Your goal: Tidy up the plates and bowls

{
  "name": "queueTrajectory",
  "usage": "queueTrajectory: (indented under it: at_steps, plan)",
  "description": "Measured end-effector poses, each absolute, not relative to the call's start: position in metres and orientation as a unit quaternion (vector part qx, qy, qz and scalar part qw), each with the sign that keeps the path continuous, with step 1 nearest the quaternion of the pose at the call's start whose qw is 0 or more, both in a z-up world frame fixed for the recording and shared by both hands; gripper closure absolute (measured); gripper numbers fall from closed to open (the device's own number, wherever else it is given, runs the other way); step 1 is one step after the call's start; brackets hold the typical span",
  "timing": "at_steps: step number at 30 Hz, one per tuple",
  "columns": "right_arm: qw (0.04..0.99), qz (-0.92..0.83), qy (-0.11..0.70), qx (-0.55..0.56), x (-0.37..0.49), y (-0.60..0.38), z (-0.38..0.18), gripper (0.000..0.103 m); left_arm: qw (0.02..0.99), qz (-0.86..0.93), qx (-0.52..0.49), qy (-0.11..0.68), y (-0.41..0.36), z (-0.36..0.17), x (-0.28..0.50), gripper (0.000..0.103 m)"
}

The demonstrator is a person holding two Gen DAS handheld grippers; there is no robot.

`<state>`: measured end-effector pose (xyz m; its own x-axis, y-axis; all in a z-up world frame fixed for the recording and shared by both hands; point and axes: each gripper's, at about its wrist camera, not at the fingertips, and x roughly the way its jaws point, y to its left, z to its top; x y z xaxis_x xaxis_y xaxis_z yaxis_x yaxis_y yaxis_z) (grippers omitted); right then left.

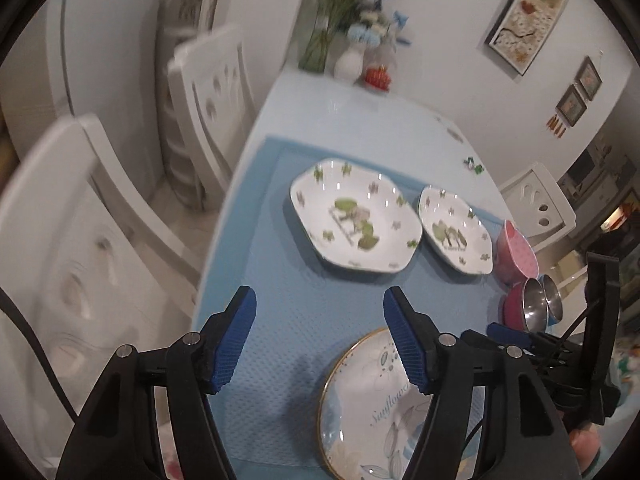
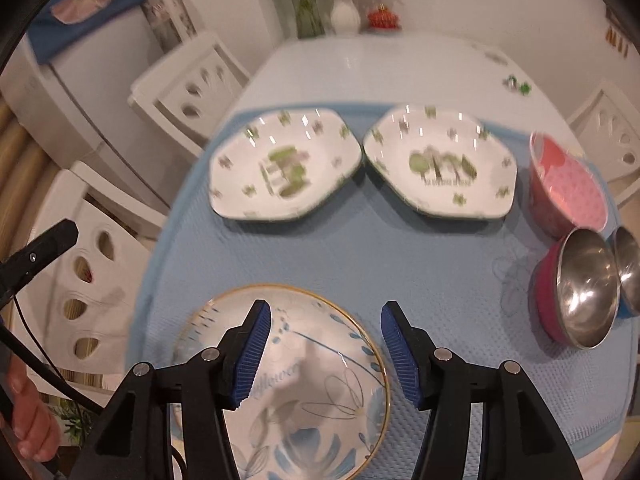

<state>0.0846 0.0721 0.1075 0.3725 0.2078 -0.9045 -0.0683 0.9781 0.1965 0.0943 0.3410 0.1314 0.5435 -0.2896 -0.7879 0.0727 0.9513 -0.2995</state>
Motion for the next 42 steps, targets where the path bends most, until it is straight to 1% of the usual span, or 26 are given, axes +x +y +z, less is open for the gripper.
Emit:
queueTrajectory:
  at_steps: [5,7,15,23,29,35,38,39,40,41,42]
  plan:
    - [0.819,0.079,0.558,0.109,0.106,0.069,0.093,0.047,0.856,-0.131,-0.122,0.485,0.336,0.114,0.121,0.038]
    - [0.814,0.08,0.561,0.125,0.12,0.072,0.088,0.047,0.851,-0.132,-0.127,0.493,0.335,0.109,0.135,0.032]
    - [0.803,0.074,0.574,0.141,0.167,0.085,0.071,0.047,0.836,-0.141,-0.136,0.513,0.332,0.083,0.192,0.032]
    - [0.787,0.054,0.586,0.186,0.199,0.082,0.04,0.047,0.822,-0.129,-0.123,0.54,0.327,0.041,0.244,0.032]
    - [0.793,0.043,0.584,0.171,0.217,0.083,0.031,0.047,0.817,-0.126,-0.124,0.549,0.326,0.021,0.272,0.032]
    - [0.808,0.043,0.569,0.149,0.235,0.088,0.027,0.047,0.827,-0.129,-0.103,0.537,0.318,0.017,0.29,0.032]
    - [0.814,0.048,0.563,0.135,0.241,0.094,0.025,0.047,0.832,-0.134,-0.092,0.531,0.315,0.016,0.296,0.034]
    - [0.817,0.05,0.56,0.128,0.242,0.096,0.025,0.049,0.834,-0.135,-0.085,0.528,0.314,0.016,0.297,0.036]
    - [0.819,0.054,0.559,0.118,0.243,0.099,0.025,0.051,0.835,-0.137,-0.078,0.527,0.312,0.015,0.298,0.043]
    - [0.823,0.057,0.556,0.101,0.243,0.102,0.025,0.057,0.837,-0.138,-0.071,0.525,0.31,0.015,0.298,0.049]
    - [0.826,0.059,0.552,0.093,0.246,0.106,0.026,0.059,0.838,-0.141,-0.062,0.523,0.308,0.016,0.298,0.061]
